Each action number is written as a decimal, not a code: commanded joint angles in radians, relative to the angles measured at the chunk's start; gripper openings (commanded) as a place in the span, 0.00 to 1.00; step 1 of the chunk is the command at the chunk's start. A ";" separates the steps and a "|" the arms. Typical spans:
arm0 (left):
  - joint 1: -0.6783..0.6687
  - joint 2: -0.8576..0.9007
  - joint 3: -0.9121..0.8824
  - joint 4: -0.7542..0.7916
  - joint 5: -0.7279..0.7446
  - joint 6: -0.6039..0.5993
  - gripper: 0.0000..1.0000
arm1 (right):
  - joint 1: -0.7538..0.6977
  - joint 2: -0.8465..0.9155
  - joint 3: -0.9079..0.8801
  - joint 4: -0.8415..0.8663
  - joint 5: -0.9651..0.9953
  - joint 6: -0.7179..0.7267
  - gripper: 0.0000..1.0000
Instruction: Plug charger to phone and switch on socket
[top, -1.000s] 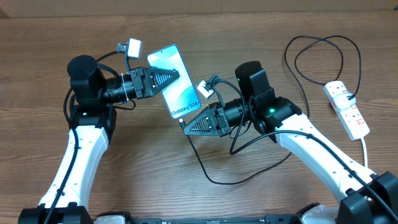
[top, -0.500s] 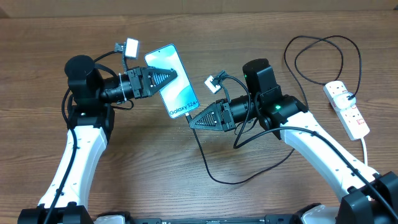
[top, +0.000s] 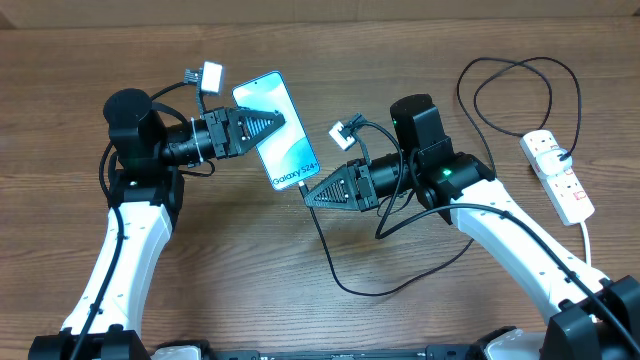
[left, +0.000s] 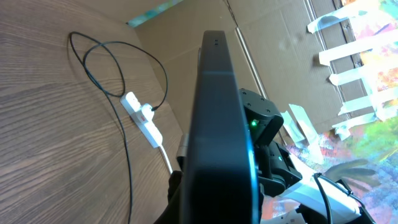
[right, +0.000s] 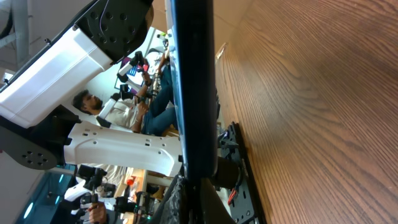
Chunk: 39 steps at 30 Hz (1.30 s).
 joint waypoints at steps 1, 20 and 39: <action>-0.004 -0.005 0.021 0.008 0.056 0.001 0.04 | -0.007 0.000 -0.003 0.020 0.005 -0.002 0.04; -0.035 -0.005 0.021 0.008 0.053 0.005 0.04 | -0.007 0.000 -0.003 0.050 -0.009 0.011 0.04; -0.036 -0.005 0.021 0.008 0.053 0.005 0.04 | -0.002 0.000 -0.003 0.062 0.000 0.031 0.04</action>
